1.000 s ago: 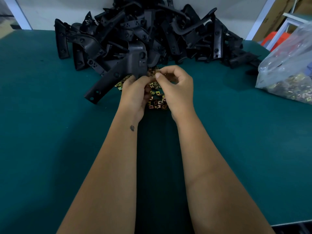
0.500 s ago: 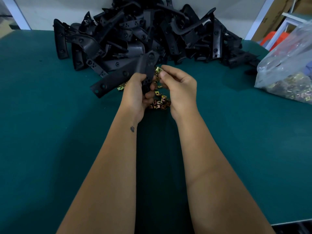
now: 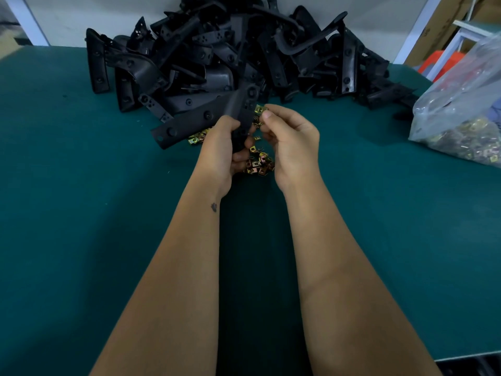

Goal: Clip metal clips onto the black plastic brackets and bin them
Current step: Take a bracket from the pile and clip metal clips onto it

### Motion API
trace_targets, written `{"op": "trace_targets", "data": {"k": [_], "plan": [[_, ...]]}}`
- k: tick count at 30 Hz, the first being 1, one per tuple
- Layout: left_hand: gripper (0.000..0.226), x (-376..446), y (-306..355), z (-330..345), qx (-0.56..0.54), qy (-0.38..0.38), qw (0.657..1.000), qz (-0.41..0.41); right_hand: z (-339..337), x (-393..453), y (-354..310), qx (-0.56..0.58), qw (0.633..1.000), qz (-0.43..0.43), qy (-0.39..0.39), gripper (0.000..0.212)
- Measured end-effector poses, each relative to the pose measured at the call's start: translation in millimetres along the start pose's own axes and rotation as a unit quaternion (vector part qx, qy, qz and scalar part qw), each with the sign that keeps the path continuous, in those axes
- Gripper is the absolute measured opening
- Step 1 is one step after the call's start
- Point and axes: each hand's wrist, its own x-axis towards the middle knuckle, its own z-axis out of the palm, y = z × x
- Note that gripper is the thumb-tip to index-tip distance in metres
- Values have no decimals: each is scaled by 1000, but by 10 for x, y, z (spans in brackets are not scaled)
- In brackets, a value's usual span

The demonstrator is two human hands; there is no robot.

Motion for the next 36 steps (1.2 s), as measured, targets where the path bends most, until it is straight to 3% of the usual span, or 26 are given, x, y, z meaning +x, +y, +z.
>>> {"op": "trace_targets", "data": {"k": [6,12,18,36], "plan": [[31,-1,-12,10,7,-3,1000,-9,-22,64,39,-25,999,2,32,12],[51,-1,-30,17,45,13,998,29,12,34,36,7,1000,5,-6,14],[44,-28,-19,-3,62,28,994,87,2,31,9,53,998,30,-32,15],[46,-38,-24,-14,53,-10,994,90,6,27,26,14,999,33,-41,9]]}}
